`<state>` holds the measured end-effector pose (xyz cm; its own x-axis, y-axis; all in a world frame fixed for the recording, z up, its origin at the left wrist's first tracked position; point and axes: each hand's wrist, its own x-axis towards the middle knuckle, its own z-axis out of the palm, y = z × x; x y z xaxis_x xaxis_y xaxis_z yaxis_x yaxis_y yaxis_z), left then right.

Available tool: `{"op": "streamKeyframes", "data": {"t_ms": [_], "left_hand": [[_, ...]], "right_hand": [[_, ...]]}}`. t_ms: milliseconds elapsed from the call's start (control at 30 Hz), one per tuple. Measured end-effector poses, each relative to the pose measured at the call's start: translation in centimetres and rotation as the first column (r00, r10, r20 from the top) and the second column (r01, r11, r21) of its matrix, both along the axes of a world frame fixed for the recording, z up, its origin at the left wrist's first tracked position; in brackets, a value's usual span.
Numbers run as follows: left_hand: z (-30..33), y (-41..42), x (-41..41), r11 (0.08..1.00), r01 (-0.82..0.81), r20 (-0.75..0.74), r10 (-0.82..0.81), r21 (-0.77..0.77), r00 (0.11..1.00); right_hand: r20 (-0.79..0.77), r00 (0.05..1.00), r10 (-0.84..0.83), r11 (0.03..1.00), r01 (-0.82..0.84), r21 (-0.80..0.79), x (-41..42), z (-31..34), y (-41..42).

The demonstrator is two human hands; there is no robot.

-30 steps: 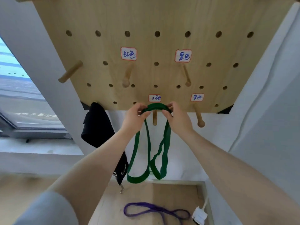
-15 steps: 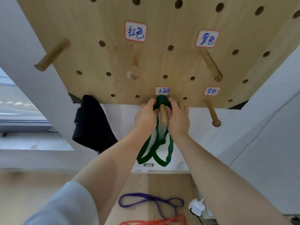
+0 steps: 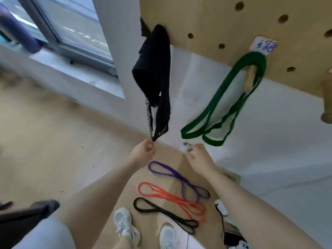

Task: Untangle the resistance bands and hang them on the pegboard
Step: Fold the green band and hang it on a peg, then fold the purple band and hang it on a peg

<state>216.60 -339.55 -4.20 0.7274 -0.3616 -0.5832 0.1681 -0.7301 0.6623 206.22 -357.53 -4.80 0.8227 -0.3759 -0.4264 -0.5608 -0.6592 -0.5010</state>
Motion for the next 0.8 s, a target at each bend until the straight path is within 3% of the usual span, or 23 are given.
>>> {"op": "streamKeyframes", "data": {"t_ms": [133,300,567,800], "left_hand": [[-6.7,7.6,-0.4,0.986,-0.129,-0.089,0.139,0.109,0.986],[-15.6,11.9,-0.1,0.967,-0.188,-0.147,0.214,0.171,0.966],[-36.1,11.3,1.8,0.964,-0.212,-0.157,0.237,0.162,0.959],[-57.4,6.9,2.2,0.976,-0.175,-0.108,0.189,0.130,0.976]], "right_hand": [[-0.203,0.958,0.202,0.978,-0.185,0.098,2.3,-5.8,5.6],[-0.325,0.902,0.285,0.958,-0.254,0.135,4.0,-15.1,11.1],[-0.293,0.938,0.186,0.982,-0.182,0.041,7.1,-35.0,12.0],[-0.224,0.943,0.246,0.948,-0.282,-0.150,9.0,-55.8,9.4]]}}
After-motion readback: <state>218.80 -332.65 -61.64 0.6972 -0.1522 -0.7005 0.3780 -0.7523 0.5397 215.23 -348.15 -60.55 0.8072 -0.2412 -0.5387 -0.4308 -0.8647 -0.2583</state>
